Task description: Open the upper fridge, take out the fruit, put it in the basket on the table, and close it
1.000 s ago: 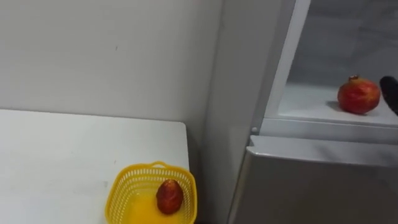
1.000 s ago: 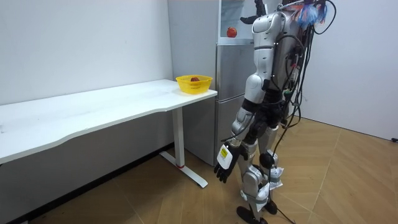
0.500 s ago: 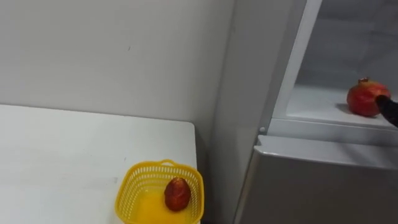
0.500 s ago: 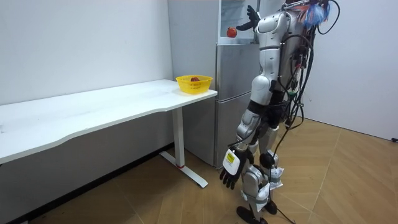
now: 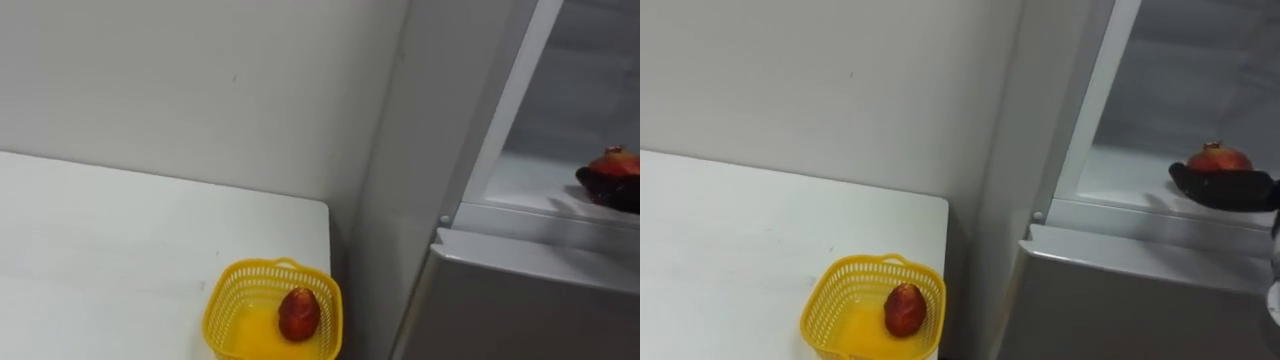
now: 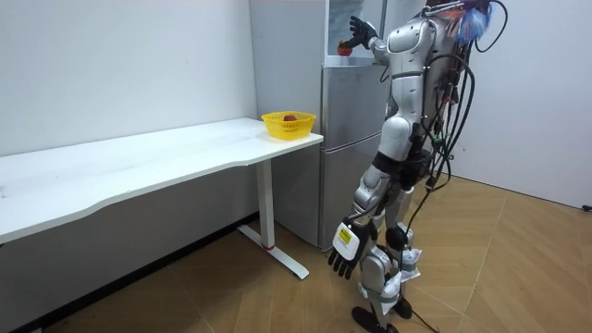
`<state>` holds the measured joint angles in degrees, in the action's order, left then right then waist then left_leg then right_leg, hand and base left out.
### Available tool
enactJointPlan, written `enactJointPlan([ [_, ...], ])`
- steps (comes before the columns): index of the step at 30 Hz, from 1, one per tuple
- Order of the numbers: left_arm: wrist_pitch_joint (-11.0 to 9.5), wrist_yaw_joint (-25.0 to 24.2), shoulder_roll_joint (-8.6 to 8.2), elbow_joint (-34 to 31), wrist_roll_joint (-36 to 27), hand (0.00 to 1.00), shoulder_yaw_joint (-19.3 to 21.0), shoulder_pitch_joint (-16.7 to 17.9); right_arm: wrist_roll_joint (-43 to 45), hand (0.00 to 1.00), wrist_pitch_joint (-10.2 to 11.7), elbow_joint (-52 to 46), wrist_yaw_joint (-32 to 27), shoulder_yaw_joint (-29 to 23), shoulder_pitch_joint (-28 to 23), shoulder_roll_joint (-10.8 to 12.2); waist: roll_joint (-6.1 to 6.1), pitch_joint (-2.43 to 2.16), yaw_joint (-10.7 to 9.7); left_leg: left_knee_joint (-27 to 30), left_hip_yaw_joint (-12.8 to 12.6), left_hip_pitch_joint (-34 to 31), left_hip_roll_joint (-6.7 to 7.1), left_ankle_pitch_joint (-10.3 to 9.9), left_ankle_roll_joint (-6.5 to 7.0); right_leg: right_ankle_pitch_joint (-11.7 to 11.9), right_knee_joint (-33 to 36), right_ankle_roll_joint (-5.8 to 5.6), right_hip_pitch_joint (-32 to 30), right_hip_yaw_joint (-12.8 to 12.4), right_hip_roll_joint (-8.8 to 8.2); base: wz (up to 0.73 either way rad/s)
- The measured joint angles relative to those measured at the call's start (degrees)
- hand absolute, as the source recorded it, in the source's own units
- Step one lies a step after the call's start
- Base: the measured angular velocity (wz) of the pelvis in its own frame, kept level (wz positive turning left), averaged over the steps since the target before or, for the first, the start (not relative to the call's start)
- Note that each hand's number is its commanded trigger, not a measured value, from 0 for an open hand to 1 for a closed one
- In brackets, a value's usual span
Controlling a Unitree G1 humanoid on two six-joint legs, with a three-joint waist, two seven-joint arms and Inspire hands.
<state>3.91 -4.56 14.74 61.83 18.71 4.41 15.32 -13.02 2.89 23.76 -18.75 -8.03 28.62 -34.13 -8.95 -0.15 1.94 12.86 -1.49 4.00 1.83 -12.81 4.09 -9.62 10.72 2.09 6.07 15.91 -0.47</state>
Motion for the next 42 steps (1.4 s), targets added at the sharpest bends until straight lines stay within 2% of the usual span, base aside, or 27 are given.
enactJointPlan([
  [5, 0.7, 0.0, 0.02, 0.0, 0.0, 0.0, 0.0, 0.9, -0.2, 0.0, -0.8, 5.2, 3.3, 0.2, 1.4, -0.8, 0.07, 0.0, -0.1, 0.1, 0.1, -0.2, 0.01, 0.0, 0.0, 0.0, 0.0, 0.0, -0.1, -0.1, -0.01, 0.0],
  [13, 1.8, 0.2, 0.56, 0.0, -0.1, 0.0, 0.0, 1.7, -0.4, 0.0, -2.1, 8.1, 4.0, 4.5, 4.1, -4.5, 0.31, -0.21, -0.1, -0.1, 0.3, -0.3, -0.05, 0.1, -0.11, 0.0, -0.1, 0.0, -0.2, 0.0, 0.11, 0.0],
  [21, 2.4, 0.6, 0.81, 0.0, -0.1, 0.0, 0.0, 1.7, -0.9, 0.0, -3.4, 8.2, 4.0, 5.9, 4.1, -4.5, 0.15, -0.27, 0.1, -0.1, 0.2, -0.1, -0.04, 0.1, -0.11, 0.0, -0.1, 0.01, -0.1, 0.0, 0.1, 0.0],
  [32, 2.8, 0.7, 1.49, -0.2, -0.1, 0.0, 0.0, 1.7, -3.3, 0.0, -3.5, 11.7, 4.7, 6.8, 5.8, -4.7, 0.03, -0.36, 0.1, -0.1, 0.2, 0.0, -0.05, 0.1, -0.18, 0.0, -0.1, 0.02, 0.0, 0.0, 0.09, 0.0],
  [42, 3.2, 0.6, 1.5, -4.1, 0.0, 0.0, 0.0, 2.9, -13.3, 0.0, -3.7, 11.7, 5.1, 6.7, 5.8, -4.7, 0.6, -0.17, -0.1, 0.1, 0.6, -0.4, -0.03, 0.1, -0.18, 0.0, -0.1, 0.02, -0.1, 0.9, 0.01, 0.02],
])
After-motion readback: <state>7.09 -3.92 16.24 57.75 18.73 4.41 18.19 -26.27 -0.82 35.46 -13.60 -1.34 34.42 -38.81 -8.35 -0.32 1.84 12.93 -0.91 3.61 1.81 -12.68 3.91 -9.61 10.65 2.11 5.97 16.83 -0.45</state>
